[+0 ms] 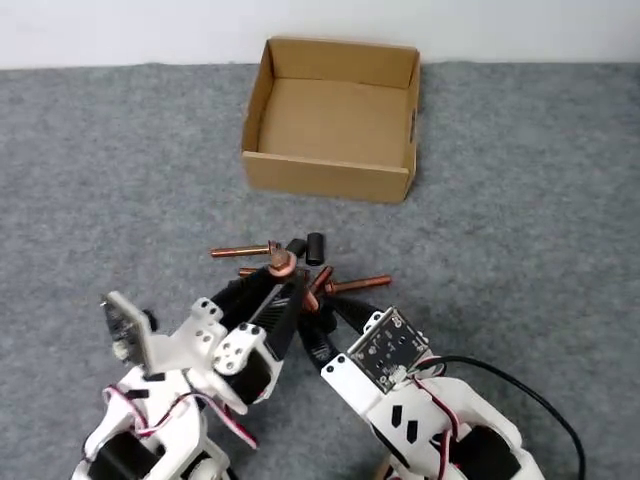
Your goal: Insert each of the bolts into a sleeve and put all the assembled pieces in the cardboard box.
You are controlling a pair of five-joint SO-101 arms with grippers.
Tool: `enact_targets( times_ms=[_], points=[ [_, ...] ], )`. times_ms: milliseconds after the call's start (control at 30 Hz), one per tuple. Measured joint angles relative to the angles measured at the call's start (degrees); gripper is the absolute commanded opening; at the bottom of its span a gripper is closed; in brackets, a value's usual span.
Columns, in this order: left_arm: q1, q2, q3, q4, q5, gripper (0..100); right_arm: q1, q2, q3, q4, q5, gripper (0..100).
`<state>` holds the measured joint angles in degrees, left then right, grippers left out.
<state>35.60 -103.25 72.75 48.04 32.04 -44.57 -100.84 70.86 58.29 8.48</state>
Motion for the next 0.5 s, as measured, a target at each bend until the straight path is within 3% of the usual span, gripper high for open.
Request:
enact_targets(
  times_ms=[133,367,500],
  points=[
    [1.4,0.0,0.2,0.6,-0.3,0,-0.3,0.0,0.0,0.0,0.0,0.9],
    [2.4,0.0,0.2,9.7,-2.3,1,-0.6,0.0,0.0,0.0,0.0,0.9],
    [2.5,-0.3,0.2,12.7,-6.2,15,-0.7,0.0,0.1,0.0,0.1,0.9]
  ],
)
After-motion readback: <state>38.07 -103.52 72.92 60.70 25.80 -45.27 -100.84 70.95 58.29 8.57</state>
